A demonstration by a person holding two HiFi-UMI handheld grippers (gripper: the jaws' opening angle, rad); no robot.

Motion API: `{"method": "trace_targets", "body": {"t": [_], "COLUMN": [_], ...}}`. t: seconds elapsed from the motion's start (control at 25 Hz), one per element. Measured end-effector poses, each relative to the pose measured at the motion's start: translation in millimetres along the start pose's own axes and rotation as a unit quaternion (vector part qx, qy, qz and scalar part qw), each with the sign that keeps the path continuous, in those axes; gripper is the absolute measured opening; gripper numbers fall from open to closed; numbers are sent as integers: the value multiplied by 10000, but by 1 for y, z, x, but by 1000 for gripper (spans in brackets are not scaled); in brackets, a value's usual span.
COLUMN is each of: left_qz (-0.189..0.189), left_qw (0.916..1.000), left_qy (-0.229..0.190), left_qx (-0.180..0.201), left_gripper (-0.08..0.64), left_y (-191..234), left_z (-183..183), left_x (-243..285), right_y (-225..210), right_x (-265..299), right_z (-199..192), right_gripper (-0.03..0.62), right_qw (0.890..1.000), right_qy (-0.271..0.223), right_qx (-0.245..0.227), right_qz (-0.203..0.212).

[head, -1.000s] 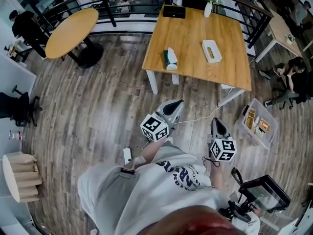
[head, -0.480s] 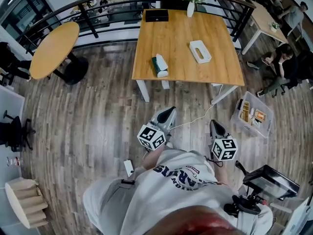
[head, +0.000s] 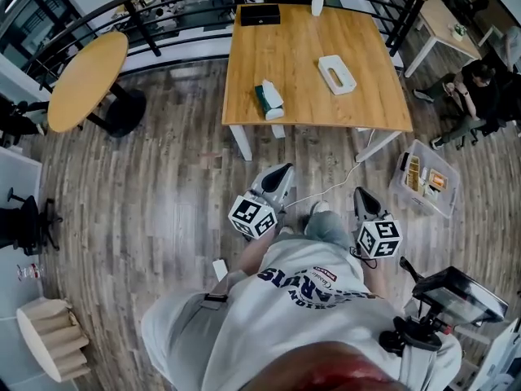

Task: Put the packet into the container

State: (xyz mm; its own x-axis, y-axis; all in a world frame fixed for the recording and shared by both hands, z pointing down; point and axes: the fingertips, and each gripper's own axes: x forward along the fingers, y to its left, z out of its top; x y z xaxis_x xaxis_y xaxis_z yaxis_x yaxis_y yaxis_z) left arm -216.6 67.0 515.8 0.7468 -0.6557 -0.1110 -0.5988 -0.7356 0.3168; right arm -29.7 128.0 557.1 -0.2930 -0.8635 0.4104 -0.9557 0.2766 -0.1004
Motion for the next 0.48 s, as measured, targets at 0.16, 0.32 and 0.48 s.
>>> {"method": "trace_targets", "body": {"t": [0.16, 0.32, 0.48], "left_qz": [9, 111, 325], "left_qw": [10000, 9999, 9994], "left_qy": [53, 69, 50], "left_qx": [12, 10, 70], "left_gripper": [5, 5, 5], "left_y": [-2, 5, 18], "left_z": [-2, -4, -1], "left_x": [-3, -7, -8], "right_y": [-1, 6, 7], "right_x": [10, 29, 47], "right_z": [5, 10, 19], "right_gripper": [8, 8, 8], "right_qw": [10000, 9998, 9994], "right_qy": [-77, -119, -161], "right_qx": [20, -16, -63], "right_qz": [-11, 147, 315]}}
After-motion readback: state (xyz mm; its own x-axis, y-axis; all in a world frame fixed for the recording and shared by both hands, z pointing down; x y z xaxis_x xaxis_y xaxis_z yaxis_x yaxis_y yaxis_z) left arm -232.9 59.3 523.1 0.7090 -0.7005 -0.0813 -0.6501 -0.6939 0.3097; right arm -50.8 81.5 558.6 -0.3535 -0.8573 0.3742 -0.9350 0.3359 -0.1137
